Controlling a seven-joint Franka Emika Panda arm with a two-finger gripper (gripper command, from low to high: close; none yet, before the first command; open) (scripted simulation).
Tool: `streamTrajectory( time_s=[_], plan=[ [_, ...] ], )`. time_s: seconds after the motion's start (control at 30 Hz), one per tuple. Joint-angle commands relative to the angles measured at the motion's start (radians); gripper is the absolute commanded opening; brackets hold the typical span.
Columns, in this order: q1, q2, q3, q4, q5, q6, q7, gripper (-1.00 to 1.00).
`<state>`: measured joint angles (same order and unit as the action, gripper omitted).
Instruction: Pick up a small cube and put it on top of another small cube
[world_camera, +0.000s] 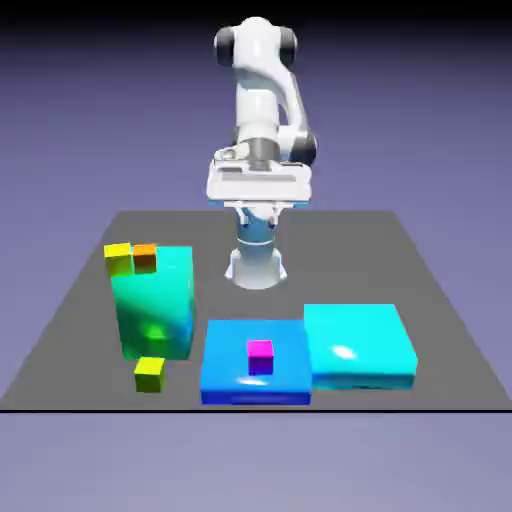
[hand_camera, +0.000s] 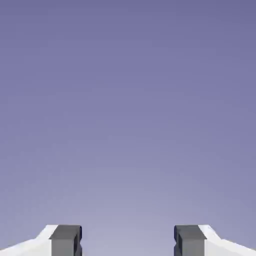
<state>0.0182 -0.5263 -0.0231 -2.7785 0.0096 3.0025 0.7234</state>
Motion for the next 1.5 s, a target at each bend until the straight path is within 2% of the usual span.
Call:
streamTrajectory(
  time_s=[0.0,1.0,1.13,1.17,1.3,1.47],
  plan=[
    [0.005,0.036,-0.019,0.026,0.008,-0.029,-0.015,0.0],
    [0.158,1.124,-0.593,0.81,0.247,-0.886,-0.452,0.0],
    [0.12,1.249,-0.545,0.786,0.317,-0.766,-0.498,0.0],
    [0.12,1.25,-0.545,0.786,0.317,-0.766,-0.498,-1.0],
    [0.159,1.152,-0.602,0.825,0.256,-0.897,-0.464,-1.0],
    [0.18,1.0,-0.43,0.783,0.095,-0.952,-0.445,-1.0]
  ],
)
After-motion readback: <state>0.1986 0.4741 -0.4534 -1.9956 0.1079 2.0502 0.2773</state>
